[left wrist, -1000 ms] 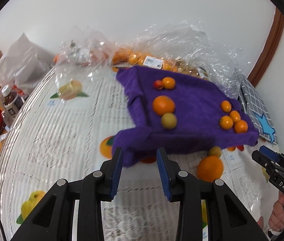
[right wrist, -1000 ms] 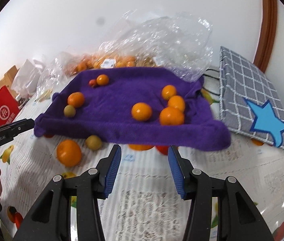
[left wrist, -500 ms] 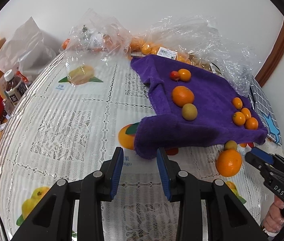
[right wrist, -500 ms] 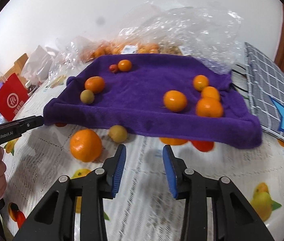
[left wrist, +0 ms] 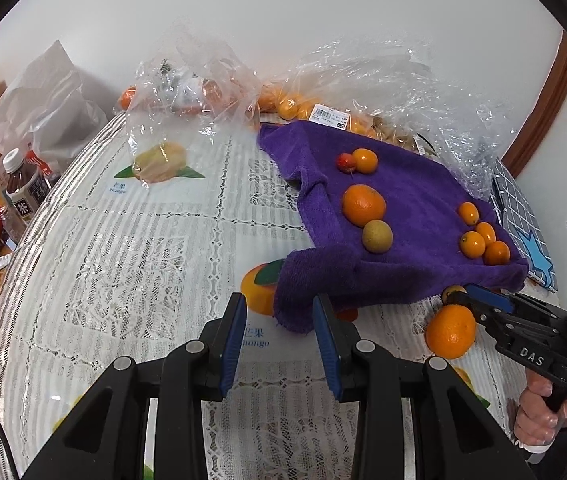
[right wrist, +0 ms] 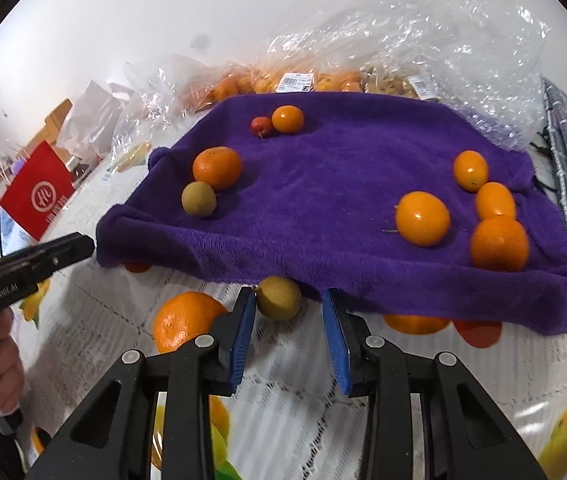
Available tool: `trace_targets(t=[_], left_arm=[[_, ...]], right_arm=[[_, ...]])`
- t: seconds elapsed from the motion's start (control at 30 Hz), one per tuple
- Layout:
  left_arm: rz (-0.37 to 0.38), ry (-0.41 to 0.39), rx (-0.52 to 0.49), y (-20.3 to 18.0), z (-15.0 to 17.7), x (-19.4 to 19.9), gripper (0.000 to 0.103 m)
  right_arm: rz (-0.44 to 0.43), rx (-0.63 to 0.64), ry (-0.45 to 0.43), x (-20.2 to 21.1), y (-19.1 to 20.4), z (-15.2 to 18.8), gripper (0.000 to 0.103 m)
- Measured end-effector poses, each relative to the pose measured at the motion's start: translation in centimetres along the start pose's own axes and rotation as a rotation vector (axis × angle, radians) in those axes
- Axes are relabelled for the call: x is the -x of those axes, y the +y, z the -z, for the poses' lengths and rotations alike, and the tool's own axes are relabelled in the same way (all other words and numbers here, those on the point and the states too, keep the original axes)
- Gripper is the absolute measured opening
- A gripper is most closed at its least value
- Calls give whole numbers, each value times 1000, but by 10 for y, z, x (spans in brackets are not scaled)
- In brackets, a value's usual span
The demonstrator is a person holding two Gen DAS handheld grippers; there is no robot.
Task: Organize fruits
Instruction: 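Grasp a brown round fruit with the right gripper while the left grasps a large orange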
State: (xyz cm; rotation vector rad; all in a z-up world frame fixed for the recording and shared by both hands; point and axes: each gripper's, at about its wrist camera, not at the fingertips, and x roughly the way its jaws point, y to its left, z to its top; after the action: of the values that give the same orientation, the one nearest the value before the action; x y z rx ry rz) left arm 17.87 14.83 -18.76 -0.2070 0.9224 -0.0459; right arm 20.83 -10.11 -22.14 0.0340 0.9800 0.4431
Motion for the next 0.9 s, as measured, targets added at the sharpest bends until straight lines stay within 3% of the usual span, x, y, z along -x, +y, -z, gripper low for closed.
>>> trace_targets(t=[0.1, 0.37, 0.7, 0.8, 0.9], left_arm=[[2, -1, -4, -1, 0, 0, 33], [22, 8, -1, -8, 3, 0, 33], [145, 21, -71, -62, 9, 1, 33], [209, 26, -98, -83, 14, 2, 45], [233, 23, -131, -100, 18, 3, 46]], right_arm=[[-28, 1, 6, -4, 1, -2, 24], [8, 17, -28, 10, -2, 6, 25], [120, -54, -75, 57, -51, 33, 25], [141, -90, -84, 70, -68, 41, 25], [156, -116, -97, 82, -83, 48, 25]])
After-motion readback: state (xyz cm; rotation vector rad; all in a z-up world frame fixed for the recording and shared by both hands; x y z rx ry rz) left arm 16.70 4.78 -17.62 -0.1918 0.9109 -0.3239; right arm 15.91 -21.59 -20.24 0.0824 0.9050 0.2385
